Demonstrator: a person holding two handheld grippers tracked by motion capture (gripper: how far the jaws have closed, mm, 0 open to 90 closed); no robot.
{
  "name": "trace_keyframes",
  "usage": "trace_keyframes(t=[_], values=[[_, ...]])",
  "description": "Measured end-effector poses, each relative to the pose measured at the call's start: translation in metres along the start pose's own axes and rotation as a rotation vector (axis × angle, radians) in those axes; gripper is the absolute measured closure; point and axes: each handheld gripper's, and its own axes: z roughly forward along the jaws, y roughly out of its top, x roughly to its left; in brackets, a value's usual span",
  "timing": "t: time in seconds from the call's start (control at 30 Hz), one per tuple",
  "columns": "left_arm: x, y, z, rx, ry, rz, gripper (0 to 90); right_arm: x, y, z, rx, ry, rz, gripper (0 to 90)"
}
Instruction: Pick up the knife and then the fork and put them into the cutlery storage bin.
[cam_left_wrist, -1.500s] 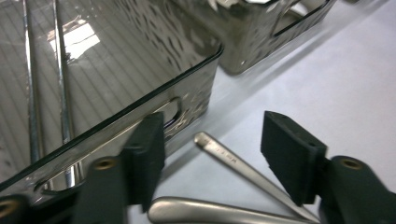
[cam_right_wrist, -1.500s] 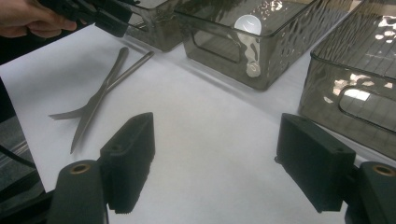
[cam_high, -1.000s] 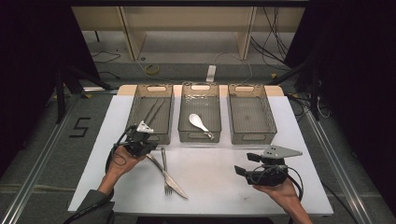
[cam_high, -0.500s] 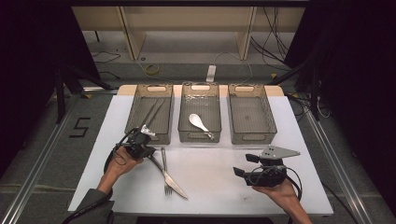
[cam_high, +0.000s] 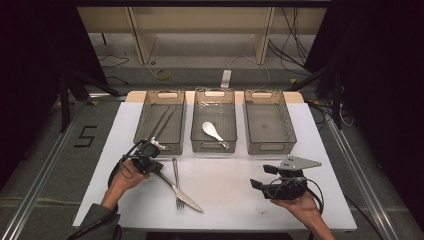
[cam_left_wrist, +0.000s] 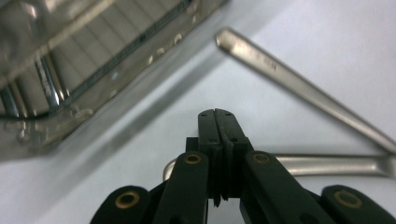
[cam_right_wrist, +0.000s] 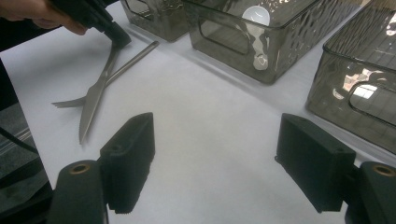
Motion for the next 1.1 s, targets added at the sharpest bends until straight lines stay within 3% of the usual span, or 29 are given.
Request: trace_keyframes(t=[0.2, 0.43, 0.6, 0.8, 1.03, 1.1], values=[[-0.008, -0.010, -0.009, 0.054, -0.025, -0.001, 89.1, 0.001, 0.000, 0.000, 0.002, -0.005, -0.006, 28.8], [-0.014, -0.025, -0.017, 0.101, -0.046, -0.038, 89.1, 0.000, 0.000, 0.000, 0.011, -0.003, -0.009, 28.8], [-0.021, -0.032, -0.019, 0.147, -0.049, -0.026, 89.1, 0.001, 0.000, 0.000, 0.010, -0.003, -0.016, 28.8], [-0.027, -0.037, -0.022, 0.163, -0.058, -0.036, 89.1, 0.001, 0.000, 0.000, 0.014, -0.002, -0.019, 28.8], [-0.030, -0.039, -0.023, 0.183, -0.077, -0.004, 88.9, 0.001, 0.000, -0.001, 0.013, -0.003, -0.017, 28.7], [-0.031, -0.037, -0.025, 0.171, -0.067, 0.014, 82.8, 0.001, 0.001, 0.000, 0.013, -0.004, -0.018, 28.7]])
